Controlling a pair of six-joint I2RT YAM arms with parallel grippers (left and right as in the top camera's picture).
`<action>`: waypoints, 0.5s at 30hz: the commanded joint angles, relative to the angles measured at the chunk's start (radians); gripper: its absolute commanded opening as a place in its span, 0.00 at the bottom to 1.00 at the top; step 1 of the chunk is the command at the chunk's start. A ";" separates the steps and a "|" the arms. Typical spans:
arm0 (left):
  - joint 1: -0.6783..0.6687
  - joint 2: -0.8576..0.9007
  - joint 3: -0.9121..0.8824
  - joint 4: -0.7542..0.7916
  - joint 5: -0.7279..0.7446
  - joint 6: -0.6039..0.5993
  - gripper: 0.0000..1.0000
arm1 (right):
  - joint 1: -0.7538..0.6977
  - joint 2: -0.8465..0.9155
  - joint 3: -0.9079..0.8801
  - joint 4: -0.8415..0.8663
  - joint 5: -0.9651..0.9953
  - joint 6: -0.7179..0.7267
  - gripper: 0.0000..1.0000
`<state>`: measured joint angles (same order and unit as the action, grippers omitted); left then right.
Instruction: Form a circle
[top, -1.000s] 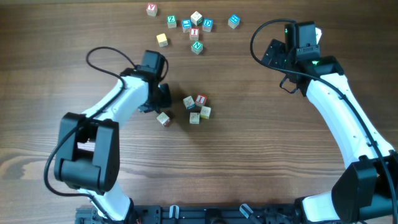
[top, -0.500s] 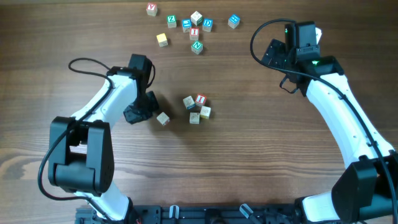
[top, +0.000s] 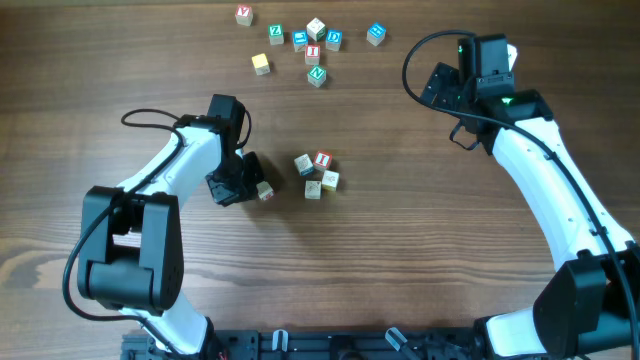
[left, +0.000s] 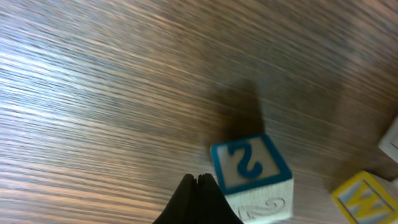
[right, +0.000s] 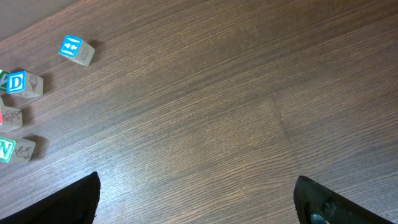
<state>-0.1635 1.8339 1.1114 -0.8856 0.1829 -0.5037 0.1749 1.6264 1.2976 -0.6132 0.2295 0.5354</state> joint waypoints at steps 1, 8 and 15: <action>-0.005 -0.018 -0.005 0.006 0.056 0.002 0.04 | 0.000 0.003 0.002 0.002 0.014 -0.012 1.00; -0.005 -0.018 -0.005 0.002 0.056 0.002 0.04 | 0.000 0.003 0.002 0.002 0.014 -0.011 1.00; -0.005 -0.018 -0.005 0.041 0.051 0.002 0.04 | 0.000 0.003 0.002 0.002 0.014 -0.011 1.00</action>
<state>-0.1635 1.8339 1.1114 -0.8551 0.2199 -0.5034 0.1749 1.6264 1.2976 -0.6136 0.2295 0.5354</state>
